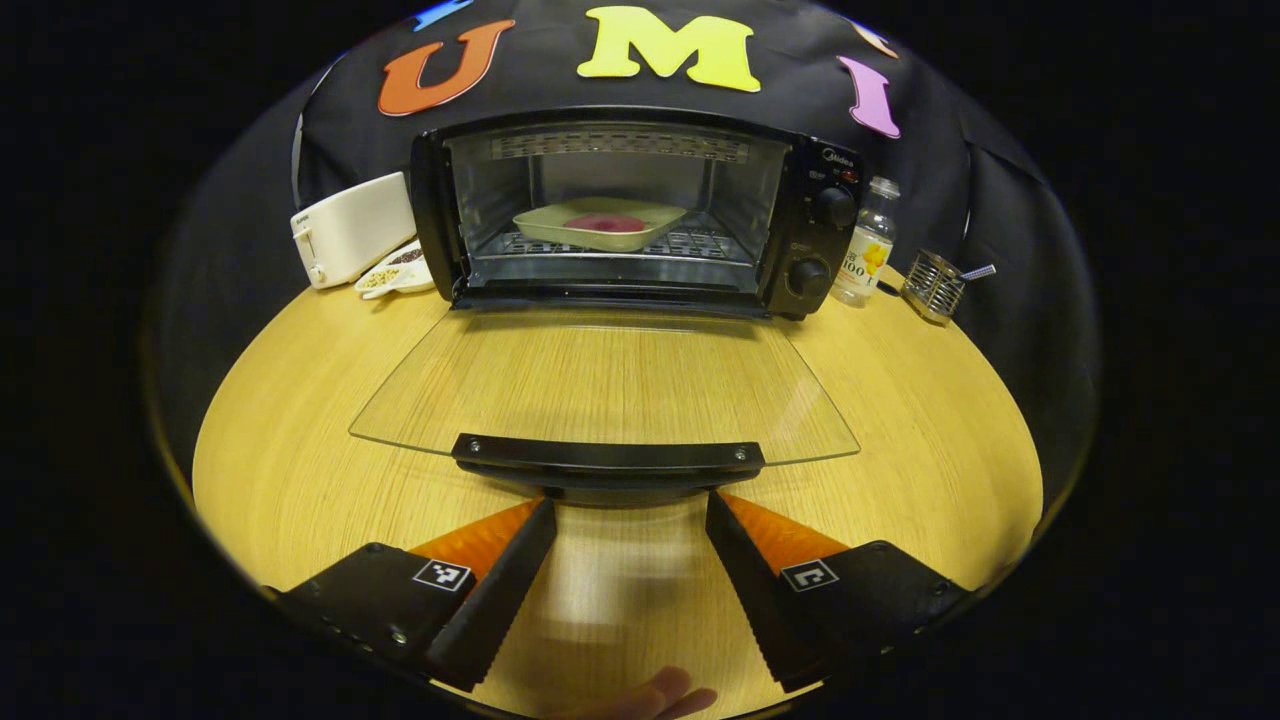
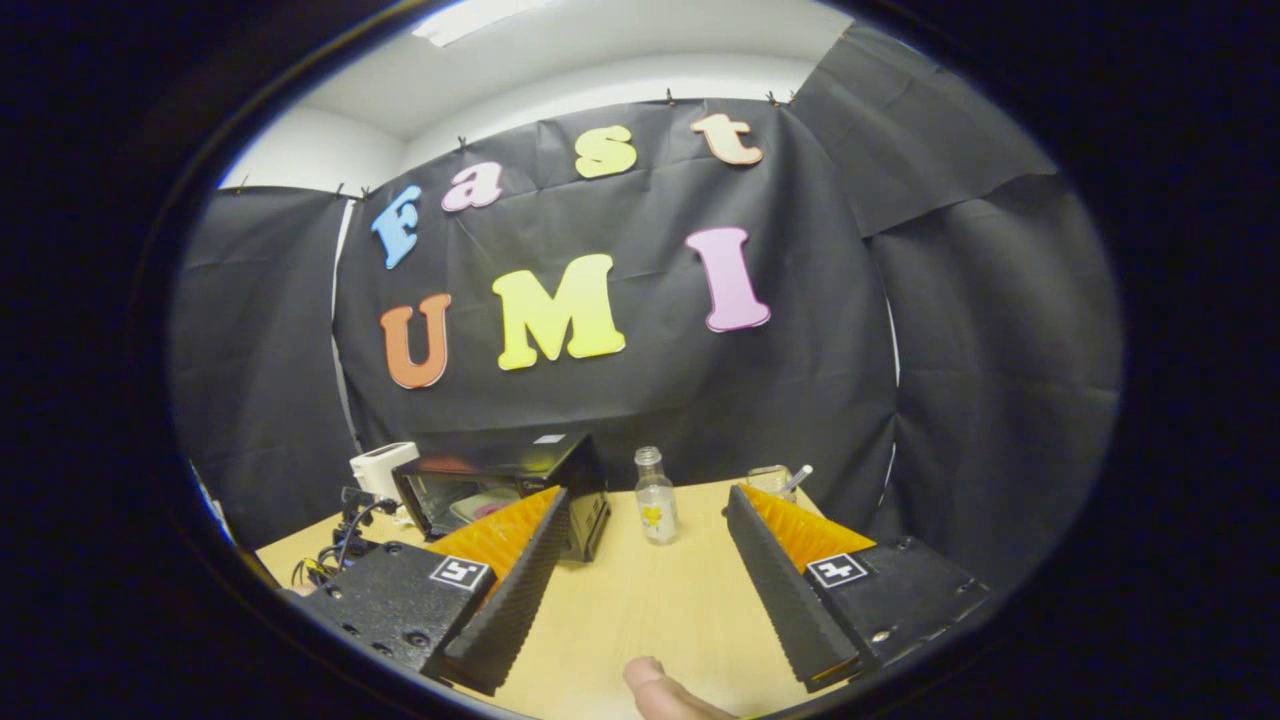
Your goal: Open the electric oven with the left hand, put the food in, and close the electric oven.
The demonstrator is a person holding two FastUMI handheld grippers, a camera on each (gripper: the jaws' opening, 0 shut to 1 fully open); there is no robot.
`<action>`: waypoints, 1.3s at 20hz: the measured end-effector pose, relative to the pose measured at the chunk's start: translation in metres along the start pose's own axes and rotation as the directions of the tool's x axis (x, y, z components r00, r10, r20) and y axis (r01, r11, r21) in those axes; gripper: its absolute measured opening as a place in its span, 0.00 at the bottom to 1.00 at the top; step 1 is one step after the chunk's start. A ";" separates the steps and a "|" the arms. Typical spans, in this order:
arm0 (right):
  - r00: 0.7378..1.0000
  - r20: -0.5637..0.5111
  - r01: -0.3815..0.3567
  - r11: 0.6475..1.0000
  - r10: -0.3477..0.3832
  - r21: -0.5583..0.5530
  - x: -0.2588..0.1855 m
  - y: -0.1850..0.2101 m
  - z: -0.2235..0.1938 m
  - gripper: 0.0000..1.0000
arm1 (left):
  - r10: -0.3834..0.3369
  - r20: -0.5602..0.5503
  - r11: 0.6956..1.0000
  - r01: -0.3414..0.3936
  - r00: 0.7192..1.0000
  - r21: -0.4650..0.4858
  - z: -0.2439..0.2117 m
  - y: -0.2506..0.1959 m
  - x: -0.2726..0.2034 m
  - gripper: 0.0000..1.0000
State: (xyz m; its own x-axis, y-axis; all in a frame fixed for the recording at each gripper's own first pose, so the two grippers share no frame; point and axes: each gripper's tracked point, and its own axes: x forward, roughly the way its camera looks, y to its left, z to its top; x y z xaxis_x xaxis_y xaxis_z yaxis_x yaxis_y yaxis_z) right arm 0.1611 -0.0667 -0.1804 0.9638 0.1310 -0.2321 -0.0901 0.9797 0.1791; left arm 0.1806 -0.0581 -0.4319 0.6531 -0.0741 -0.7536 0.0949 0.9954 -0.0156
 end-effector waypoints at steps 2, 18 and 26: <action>1.000 0.002 -0.005 1.000 0.005 -0.006 -0.003 -0.004 0.002 1.00 | 0.009 -0.004 1.000 -0.009 1.000 0.007 0.000 0.001 -0.001 0.97; 0.999 0.000 0.048 0.996 -0.048 -0.074 -0.026 0.002 0.009 1.00 | 0.048 0.085 0.996 -0.054 0.995 0.069 0.058 0.005 -0.027 1.00; 0.999 0.017 0.053 0.993 -0.052 -0.102 -0.045 0.020 0.021 1.00 | 0.011 0.252 1.000 -0.015 0.968 0.015 0.153 -0.001 -0.025 0.96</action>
State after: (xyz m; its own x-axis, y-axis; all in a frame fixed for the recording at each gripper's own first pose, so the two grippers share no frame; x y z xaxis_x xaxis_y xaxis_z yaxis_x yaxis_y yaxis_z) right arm 0.1214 -0.0563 -0.1467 0.9714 0.0775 -0.2244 -0.0639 0.9957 0.0675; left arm 0.2791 -0.0665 -0.3120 0.8223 -0.0763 -0.5640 0.0965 0.9953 0.0059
